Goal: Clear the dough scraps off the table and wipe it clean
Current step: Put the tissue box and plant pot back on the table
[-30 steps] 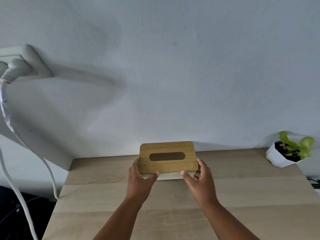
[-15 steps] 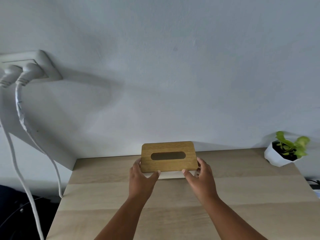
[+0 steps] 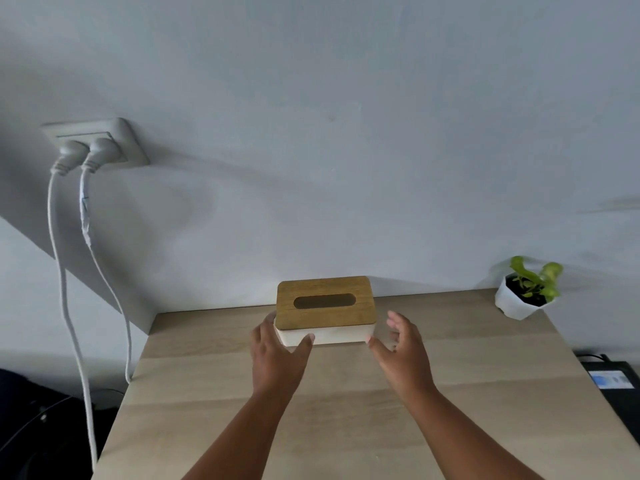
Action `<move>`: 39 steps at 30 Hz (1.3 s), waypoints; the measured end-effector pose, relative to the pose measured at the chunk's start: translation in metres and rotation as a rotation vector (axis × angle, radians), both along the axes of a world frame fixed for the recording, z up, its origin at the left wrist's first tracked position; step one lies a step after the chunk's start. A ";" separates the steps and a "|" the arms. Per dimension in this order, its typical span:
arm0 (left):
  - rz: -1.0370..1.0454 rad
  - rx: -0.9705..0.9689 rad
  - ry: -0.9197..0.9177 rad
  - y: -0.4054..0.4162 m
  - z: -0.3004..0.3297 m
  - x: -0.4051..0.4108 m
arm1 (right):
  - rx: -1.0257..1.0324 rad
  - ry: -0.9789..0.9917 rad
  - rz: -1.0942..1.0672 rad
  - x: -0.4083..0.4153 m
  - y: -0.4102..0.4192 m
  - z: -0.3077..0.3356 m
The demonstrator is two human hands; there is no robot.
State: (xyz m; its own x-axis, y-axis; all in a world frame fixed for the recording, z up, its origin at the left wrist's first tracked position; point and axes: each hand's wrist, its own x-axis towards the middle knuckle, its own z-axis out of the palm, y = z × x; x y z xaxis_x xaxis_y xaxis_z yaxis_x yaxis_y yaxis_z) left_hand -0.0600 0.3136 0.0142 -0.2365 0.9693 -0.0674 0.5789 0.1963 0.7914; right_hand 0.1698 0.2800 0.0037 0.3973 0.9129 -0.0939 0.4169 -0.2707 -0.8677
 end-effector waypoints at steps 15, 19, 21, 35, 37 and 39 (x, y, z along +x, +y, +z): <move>-0.272 0.068 0.253 -0.087 -0.027 0.045 | -0.056 -0.119 0.088 0.055 -0.092 -0.027; -0.346 0.045 0.315 -0.101 -0.048 0.061 | -0.084 -0.108 0.061 0.084 -0.110 -0.038; -0.387 0.033 0.360 -0.105 -0.058 0.067 | -0.091 -0.085 0.038 0.101 -0.117 -0.042; -0.414 -0.006 0.655 -0.104 -0.121 0.108 | -0.143 -0.078 -0.156 0.240 -0.114 -0.045; -0.409 0.004 0.678 -0.106 -0.126 0.108 | -0.146 -0.082 -0.177 0.254 -0.106 -0.046; -0.402 0.008 0.697 -0.106 -0.129 0.109 | -0.144 -0.084 -0.200 0.265 -0.096 -0.049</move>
State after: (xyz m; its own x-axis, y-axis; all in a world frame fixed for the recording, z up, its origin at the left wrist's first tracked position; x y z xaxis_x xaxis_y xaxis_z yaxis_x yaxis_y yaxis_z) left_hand 0.0487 0.2074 -0.1144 0.1458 0.9890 -0.0257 0.9653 -0.1366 0.2227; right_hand 0.4351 0.1844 -0.0449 0.5808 0.7948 -0.1760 0.4115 -0.4732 -0.7789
